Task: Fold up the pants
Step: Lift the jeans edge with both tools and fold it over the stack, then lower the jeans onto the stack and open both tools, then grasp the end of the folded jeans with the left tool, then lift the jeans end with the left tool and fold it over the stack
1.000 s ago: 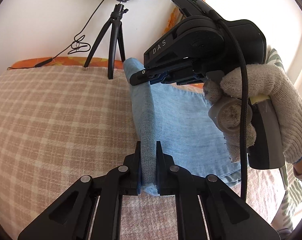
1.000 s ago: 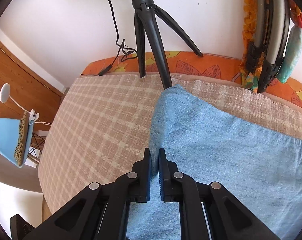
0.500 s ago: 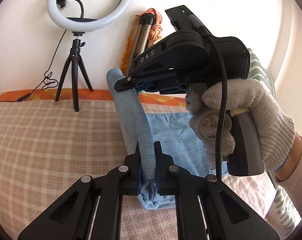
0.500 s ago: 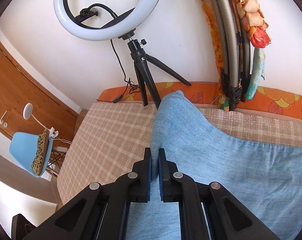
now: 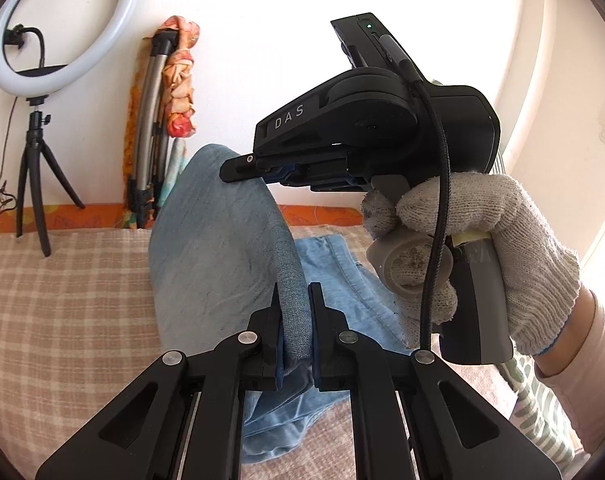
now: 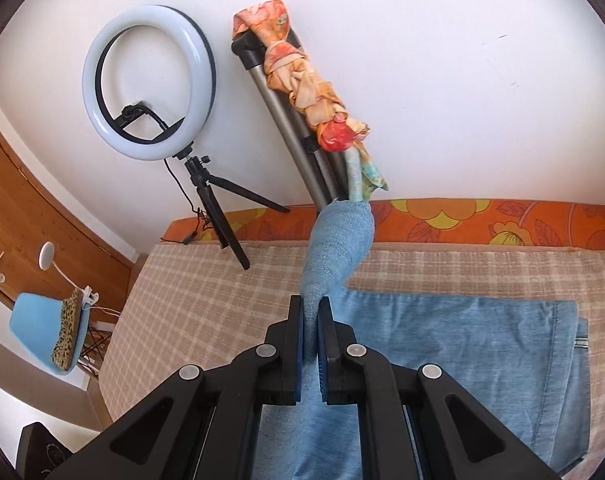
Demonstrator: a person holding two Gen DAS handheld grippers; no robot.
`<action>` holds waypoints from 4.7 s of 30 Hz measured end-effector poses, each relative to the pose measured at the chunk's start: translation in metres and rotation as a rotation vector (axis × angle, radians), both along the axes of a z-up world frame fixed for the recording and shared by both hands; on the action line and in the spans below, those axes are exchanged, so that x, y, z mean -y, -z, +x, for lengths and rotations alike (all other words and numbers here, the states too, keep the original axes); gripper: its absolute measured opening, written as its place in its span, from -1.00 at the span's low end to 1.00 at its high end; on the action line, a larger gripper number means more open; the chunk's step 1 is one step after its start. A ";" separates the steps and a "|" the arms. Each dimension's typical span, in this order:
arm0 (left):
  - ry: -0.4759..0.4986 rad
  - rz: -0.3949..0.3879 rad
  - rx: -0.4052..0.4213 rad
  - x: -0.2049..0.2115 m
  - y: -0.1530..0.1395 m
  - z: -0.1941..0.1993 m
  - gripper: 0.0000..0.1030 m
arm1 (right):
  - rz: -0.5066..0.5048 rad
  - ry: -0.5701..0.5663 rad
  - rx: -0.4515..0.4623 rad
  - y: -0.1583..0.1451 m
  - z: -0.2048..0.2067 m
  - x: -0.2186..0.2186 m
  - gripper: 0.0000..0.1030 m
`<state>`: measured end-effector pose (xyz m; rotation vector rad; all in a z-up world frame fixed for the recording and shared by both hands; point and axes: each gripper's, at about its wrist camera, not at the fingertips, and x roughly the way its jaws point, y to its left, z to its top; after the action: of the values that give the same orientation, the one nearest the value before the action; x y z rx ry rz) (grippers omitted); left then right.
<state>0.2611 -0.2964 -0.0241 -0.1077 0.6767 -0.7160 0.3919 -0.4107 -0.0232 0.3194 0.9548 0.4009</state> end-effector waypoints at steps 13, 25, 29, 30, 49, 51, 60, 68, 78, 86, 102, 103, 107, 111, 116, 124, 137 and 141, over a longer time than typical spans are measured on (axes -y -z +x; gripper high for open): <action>0.119 0.005 -0.059 0.105 0.026 0.011 -0.85 | -0.074 0.115 -0.030 0.028 -0.009 0.111 -0.94; 0.213 0.016 -0.092 0.173 0.049 0.027 -0.85 | -0.090 0.218 -0.061 0.063 -0.018 0.190 -0.94; 0.227 0.029 -0.112 0.190 0.061 0.040 -0.85 | -0.091 0.235 -0.080 0.081 -0.016 0.209 -0.94; 0.227 0.032 -0.121 0.194 0.064 0.042 -0.85 | -0.091 0.238 -0.087 0.086 -0.016 0.213 -0.94; 0.274 0.109 -0.181 0.181 0.077 0.028 -0.71 | -0.116 0.228 -0.136 0.140 -0.005 0.225 -0.94; 0.288 0.134 -0.170 0.167 0.075 0.022 -0.71 | -0.127 0.229 -0.138 0.142 -0.003 0.226 -0.94; 0.220 0.192 -0.130 0.097 0.060 0.024 -0.62 | -0.236 0.287 -0.078 0.113 -0.029 0.245 -0.51; 0.143 0.240 -0.143 0.059 0.074 0.043 -0.57 | -0.239 0.149 0.027 0.080 -0.087 0.211 -0.46; 0.023 0.196 -0.254 0.022 0.082 0.086 -0.02 | -0.239 0.144 -0.116 0.126 -0.105 0.206 -0.36; -0.050 0.143 -0.392 0.022 0.111 0.122 -0.01 | -0.331 0.082 -0.185 0.143 -0.098 0.196 -0.38; -0.001 0.092 -0.434 0.050 0.128 0.141 -0.02 | -0.075 0.043 -0.274 0.168 -0.027 0.248 0.40; 0.003 0.092 -0.431 0.052 0.128 0.141 -0.02 | -0.031 0.041 -0.288 0.174 -0.026 0.251 0.51; 0.018 0.091 -0.416 0.057 0.129 0.142 -0.02 | 0.056 -0.035 -0.265 0.173 -0.027 0.251 0.55; 0.021 0.038 -0.436 0.053 0.132 0.145 -0.03 | 0.059 -0.149 -0.258 0.172 -0.035 0.232 0.40; 0.012 0.073 -0.404 0.058 0.131 0.142 -0.15 | 0.103 -0.121 -0.247 0.178 -0.036 0.227 -0.05; -0.027 0.141 -0.331 0.074 0.122 0.136 -0.63 | -0.020 -0.025 -0.207 0.167 -0.047 0.209 -0.40; -0.006 0.159 -0.204 0.073 0.090 0.122 -0.81 | -0.114 0.061 -0.124 0.133 -0.067 0.187 -0.70; 0.010 0.166 -0.172 0.072 0.082 0.116 -0.81 | -0.141 0.066 -0.099 0.122 -0.073 0.181 -0.71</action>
<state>0.3772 -0.3683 -0.1057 -0.0131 0.8989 -0.6622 0.3184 -0.5915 -0.1449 0.2431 1.0611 0.2578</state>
